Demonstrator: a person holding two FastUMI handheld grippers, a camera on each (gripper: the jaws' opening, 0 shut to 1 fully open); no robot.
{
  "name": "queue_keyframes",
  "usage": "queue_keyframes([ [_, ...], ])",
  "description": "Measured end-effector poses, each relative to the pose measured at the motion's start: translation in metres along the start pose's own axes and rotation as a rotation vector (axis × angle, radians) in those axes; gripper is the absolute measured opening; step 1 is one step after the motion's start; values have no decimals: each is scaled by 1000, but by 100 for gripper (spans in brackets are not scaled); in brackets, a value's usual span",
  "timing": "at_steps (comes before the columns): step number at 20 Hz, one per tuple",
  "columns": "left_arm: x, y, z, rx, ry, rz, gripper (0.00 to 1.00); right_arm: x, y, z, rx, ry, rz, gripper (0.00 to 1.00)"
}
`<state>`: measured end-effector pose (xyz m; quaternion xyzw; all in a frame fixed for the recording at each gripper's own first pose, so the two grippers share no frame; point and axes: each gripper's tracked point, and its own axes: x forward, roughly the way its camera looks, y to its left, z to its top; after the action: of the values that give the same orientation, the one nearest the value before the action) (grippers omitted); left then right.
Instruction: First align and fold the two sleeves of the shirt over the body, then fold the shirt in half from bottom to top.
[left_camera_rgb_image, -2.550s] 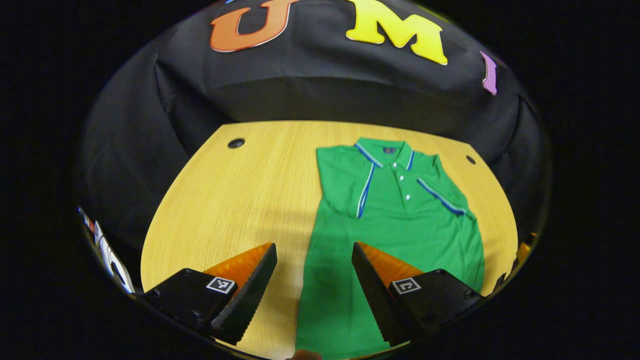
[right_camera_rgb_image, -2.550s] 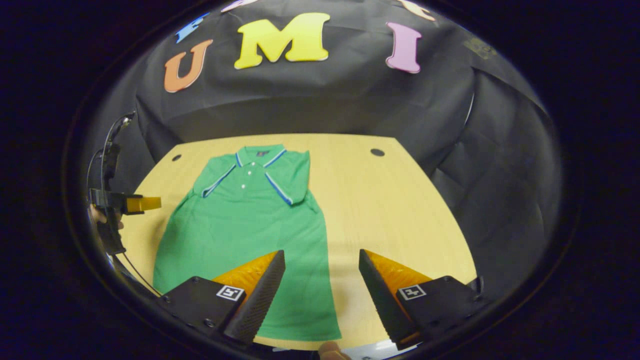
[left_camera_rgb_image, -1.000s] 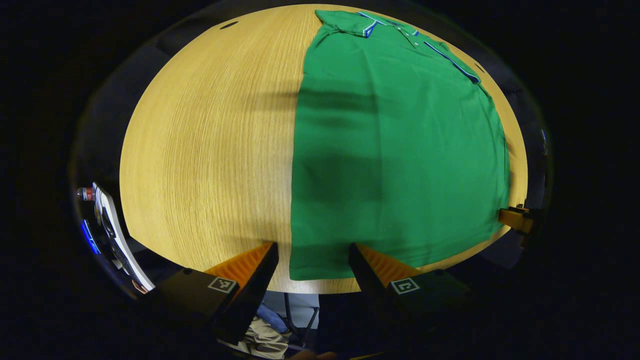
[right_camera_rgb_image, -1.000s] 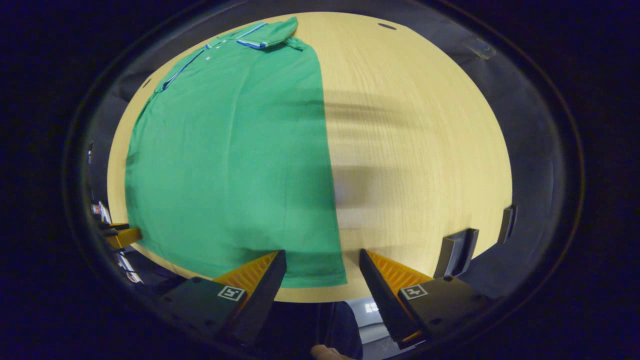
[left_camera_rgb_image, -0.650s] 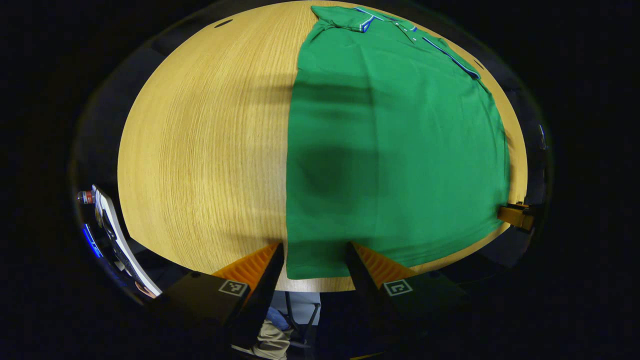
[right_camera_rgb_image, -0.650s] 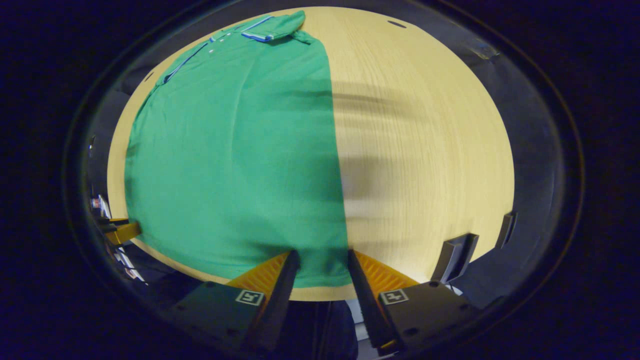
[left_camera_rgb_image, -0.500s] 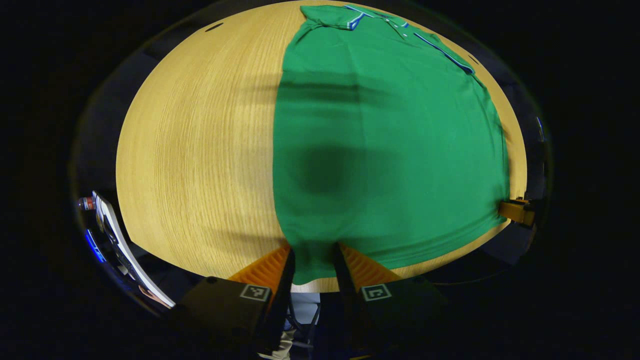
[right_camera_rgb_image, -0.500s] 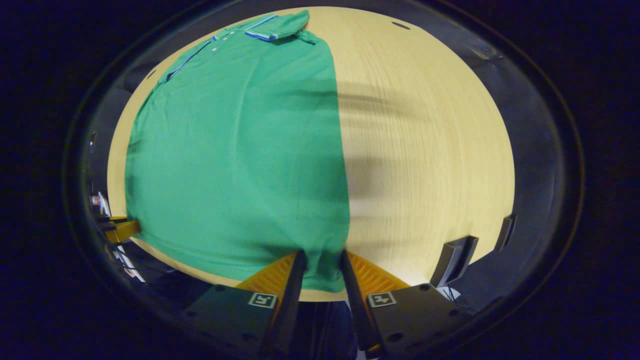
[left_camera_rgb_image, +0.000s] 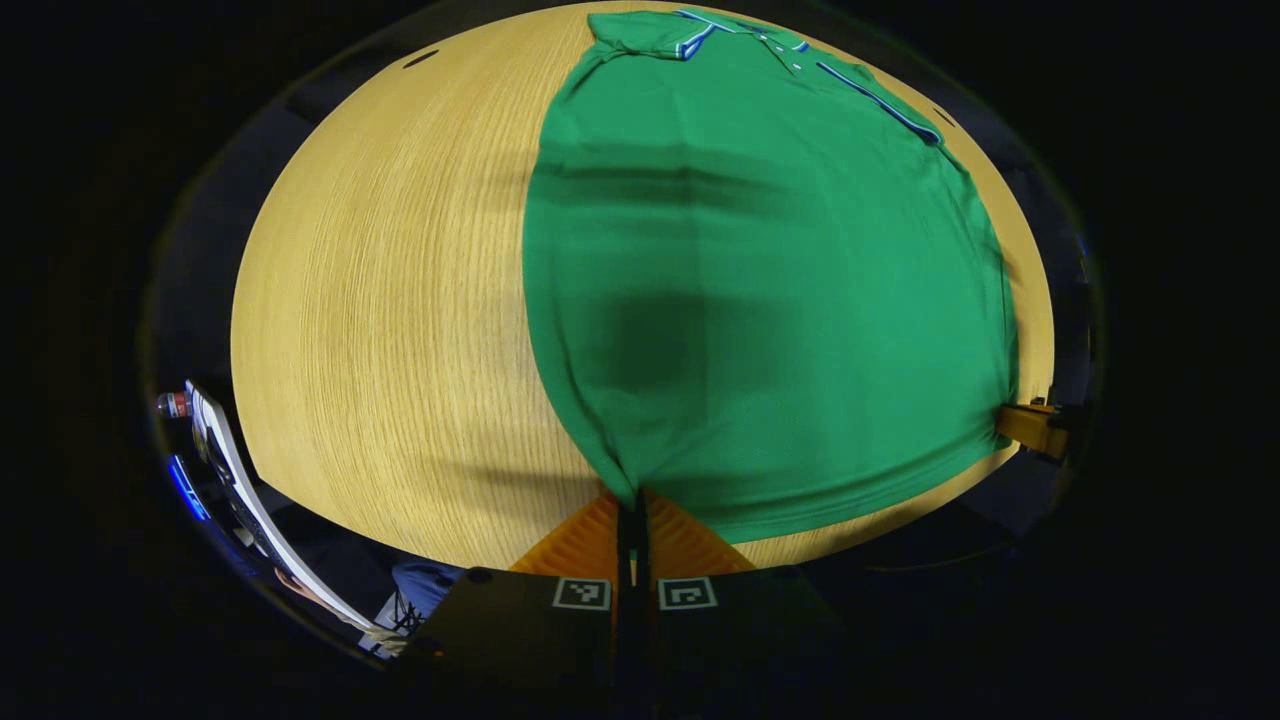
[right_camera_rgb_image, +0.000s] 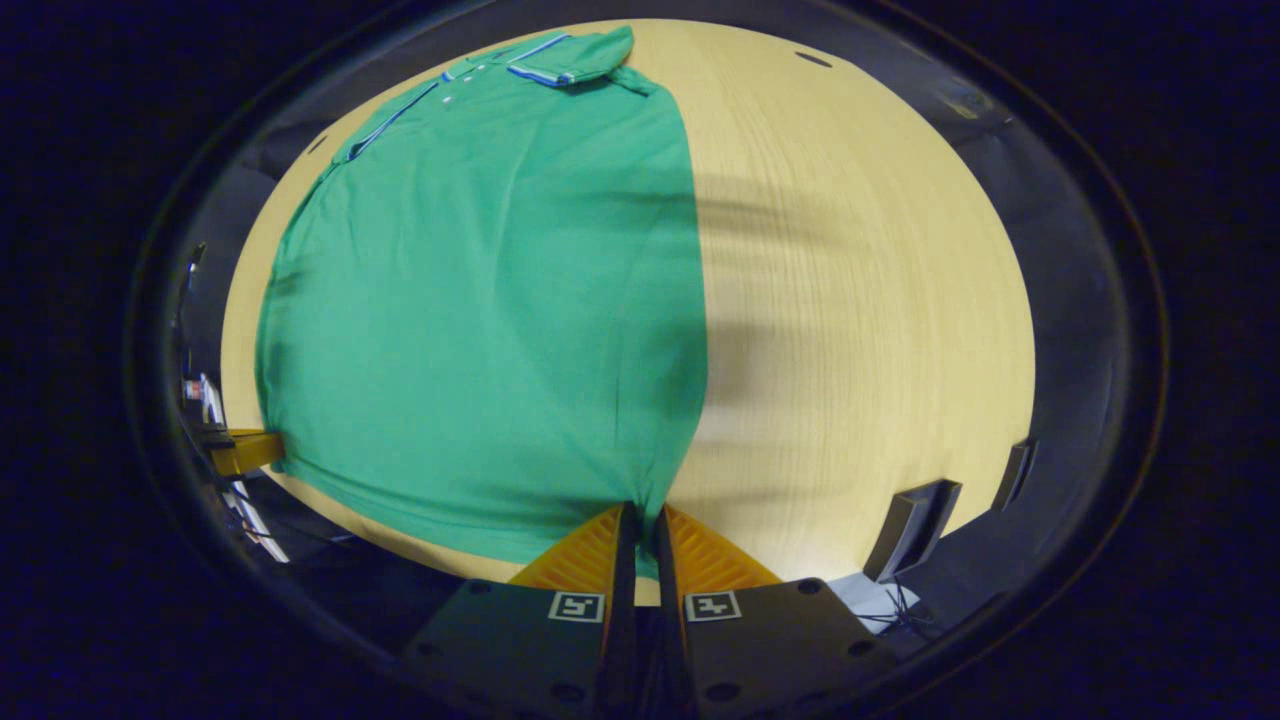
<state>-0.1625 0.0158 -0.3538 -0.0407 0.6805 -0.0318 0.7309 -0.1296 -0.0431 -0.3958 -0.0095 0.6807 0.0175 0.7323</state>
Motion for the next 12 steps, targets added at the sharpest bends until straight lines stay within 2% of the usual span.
queue_keyframes([
  [1,-1,0,0,-2,0,-7,4,5,0,0,-4,7,1,2],
  [5,-2,-2,2,43,-73,-23,4,4,2,-1,-33,-15,1,2],
  [9,-5,-2,1,15,-128,-33,4,-7,8,-4,-15,-68,65,0],
  [12,-27,-4,6,36,-212,-23,4,-30,8,1,12,-134,112,2],
])
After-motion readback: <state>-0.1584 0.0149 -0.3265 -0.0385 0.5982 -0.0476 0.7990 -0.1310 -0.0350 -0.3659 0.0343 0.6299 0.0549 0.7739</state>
